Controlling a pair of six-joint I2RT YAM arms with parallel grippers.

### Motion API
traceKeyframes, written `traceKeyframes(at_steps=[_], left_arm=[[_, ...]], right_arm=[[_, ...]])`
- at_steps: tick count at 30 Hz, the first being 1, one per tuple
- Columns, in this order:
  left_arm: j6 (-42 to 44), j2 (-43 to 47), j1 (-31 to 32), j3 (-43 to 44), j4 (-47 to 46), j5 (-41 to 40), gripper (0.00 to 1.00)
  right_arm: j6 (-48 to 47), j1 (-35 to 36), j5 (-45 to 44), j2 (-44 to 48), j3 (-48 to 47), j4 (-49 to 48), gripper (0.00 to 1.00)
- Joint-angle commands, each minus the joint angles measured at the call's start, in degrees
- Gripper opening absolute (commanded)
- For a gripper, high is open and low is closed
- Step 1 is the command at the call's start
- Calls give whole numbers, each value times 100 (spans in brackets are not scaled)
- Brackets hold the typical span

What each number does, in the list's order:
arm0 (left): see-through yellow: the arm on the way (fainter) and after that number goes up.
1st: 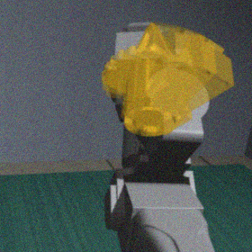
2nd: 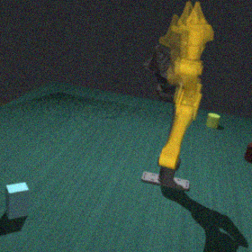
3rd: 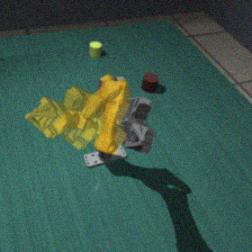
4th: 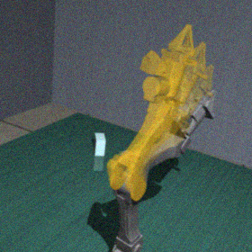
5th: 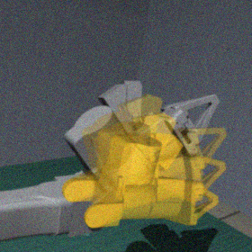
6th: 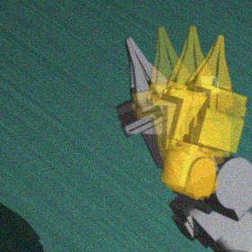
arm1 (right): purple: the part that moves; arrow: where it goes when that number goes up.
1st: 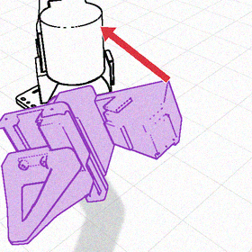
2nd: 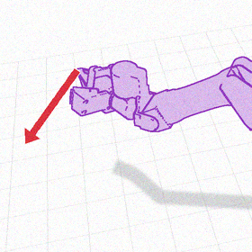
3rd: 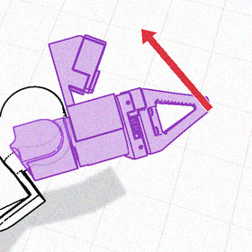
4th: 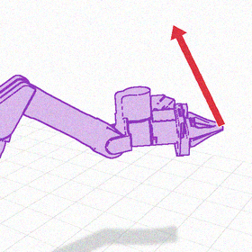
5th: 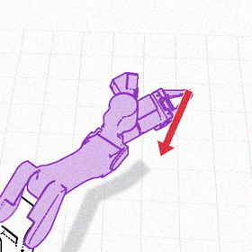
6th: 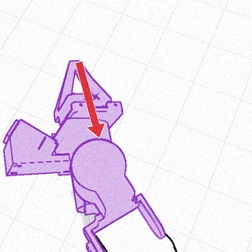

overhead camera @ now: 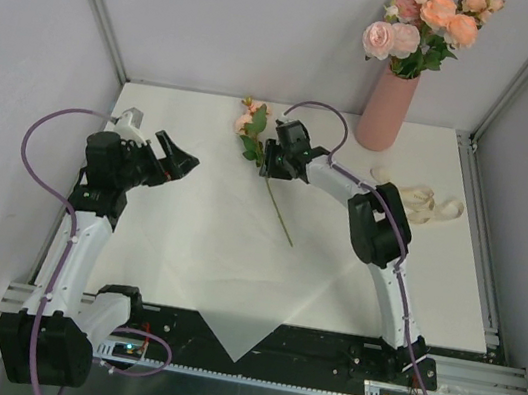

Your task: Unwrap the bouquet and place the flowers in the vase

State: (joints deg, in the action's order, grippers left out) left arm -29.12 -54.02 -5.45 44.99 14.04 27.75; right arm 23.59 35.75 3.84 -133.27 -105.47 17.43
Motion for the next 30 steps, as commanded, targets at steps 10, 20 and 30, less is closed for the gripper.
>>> traceKeyframes(at_steps=[10,20,30], left_arm=[[-83,-2,-61,-21,-252,184,100],[-105,-8,-61,-39,-283,209,100],[-116,0,-55,-43,-296,209,100]], right_arm=[[-160,133,-666,-664,-1227,840,41],[-223,178,-912,-732,-1344,960,31],[-212,207,-967,-653,-1332,873,17]])
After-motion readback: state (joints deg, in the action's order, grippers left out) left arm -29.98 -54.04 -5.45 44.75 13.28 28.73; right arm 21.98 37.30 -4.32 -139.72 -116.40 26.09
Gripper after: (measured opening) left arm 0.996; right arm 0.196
